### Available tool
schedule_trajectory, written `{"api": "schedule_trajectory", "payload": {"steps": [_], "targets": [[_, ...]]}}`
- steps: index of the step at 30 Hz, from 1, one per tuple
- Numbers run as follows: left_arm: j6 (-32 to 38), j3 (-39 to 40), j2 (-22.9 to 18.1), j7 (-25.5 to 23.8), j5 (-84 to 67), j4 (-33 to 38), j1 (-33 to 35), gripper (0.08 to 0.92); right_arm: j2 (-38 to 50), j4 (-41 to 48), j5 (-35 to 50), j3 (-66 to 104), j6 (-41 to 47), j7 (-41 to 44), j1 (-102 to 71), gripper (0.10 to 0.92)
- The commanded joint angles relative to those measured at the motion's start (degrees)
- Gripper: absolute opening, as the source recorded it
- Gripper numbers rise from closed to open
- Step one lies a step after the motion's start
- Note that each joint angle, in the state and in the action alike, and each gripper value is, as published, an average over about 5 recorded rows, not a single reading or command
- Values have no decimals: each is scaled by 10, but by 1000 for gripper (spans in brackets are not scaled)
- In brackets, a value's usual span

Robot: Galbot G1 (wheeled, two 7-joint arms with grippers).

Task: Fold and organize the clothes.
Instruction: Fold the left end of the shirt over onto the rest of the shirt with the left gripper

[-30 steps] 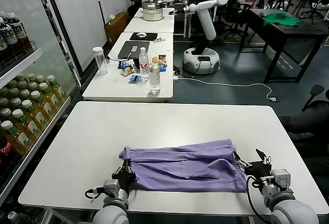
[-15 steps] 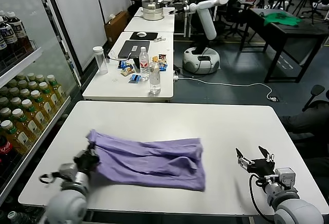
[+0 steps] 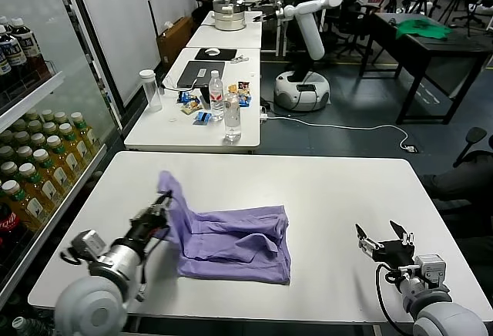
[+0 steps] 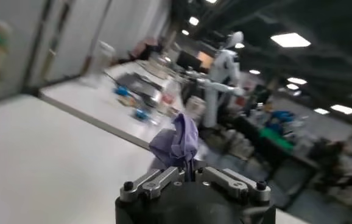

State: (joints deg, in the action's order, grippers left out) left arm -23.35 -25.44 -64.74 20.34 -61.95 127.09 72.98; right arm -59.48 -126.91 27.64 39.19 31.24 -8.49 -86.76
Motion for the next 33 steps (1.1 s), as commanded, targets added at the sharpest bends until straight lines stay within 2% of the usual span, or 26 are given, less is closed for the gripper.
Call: {"api": "schedule_trajectory", "payload": {"steps": [1, 10, 15, 18, 23, 29, 33], "targets": [[1, 165, -91, -6, -71, -48, -75, 122, 4, 0, 2, 5, 0, 0, -3, 823], [-14, 238, -104, -17, 6, -120, -113, 122, 9, -1, 9, 13, 0, 1, -3, 823], [-10, 261, -115, -48, 66, -143, -130, 130, 9, -3, 11, 14, 0, 1, -3, 823], [-8, 272, -124, -57, 91, -156, -142, 185, 9, -1, 10, 13, -1, 0, -2, 823], [-2, 269, -129, -68, 111, -162, -142, 330, 9, 0, 10, 10, -1, 1, 1, 823], [8, 215, -101, -65, 160, -105, -88, 486, 12, 3, 11, 9, -2, 2, 5, 823], [31, 163, -68, -46, 286, -80, -40, 607, 14, 6, 12, 6, -4, 2, 9, 823]]}}
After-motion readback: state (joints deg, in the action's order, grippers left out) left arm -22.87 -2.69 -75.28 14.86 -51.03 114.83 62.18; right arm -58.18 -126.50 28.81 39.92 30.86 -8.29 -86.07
